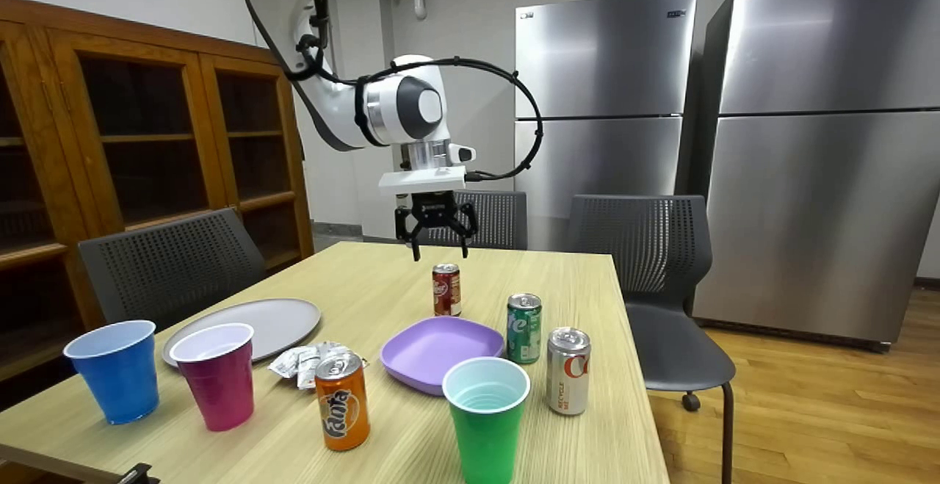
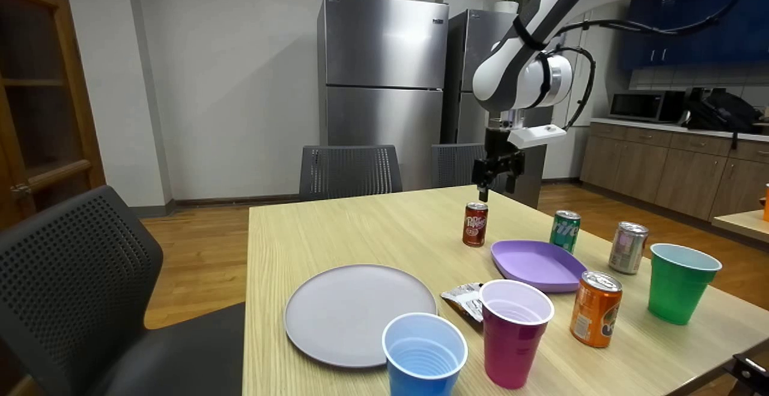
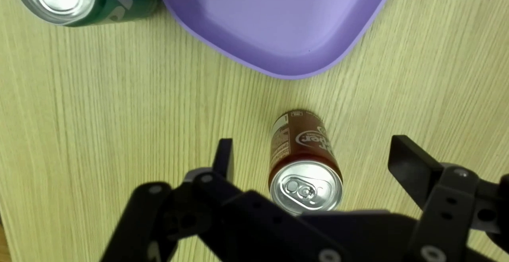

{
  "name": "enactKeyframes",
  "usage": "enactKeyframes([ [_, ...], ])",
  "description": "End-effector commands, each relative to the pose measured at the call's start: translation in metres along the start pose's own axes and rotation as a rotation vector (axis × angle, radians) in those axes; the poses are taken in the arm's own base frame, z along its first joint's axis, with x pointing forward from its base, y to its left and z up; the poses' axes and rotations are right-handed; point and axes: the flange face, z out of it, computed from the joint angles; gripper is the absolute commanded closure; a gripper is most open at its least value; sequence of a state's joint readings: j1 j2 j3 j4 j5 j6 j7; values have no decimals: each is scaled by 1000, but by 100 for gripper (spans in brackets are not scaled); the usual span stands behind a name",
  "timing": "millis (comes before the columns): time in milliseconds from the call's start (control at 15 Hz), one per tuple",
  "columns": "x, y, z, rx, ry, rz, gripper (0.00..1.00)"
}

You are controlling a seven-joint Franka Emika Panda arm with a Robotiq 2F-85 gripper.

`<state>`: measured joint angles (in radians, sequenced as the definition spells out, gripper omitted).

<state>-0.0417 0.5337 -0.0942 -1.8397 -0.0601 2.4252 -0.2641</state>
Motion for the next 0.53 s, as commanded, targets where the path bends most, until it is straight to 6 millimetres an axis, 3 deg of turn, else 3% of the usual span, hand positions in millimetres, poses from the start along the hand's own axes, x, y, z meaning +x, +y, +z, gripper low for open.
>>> enactKeyframes([
  [0,6,-8,12,-8,-14,37,0],
  [467,19,-15,44,-27,-53,104,0],
])
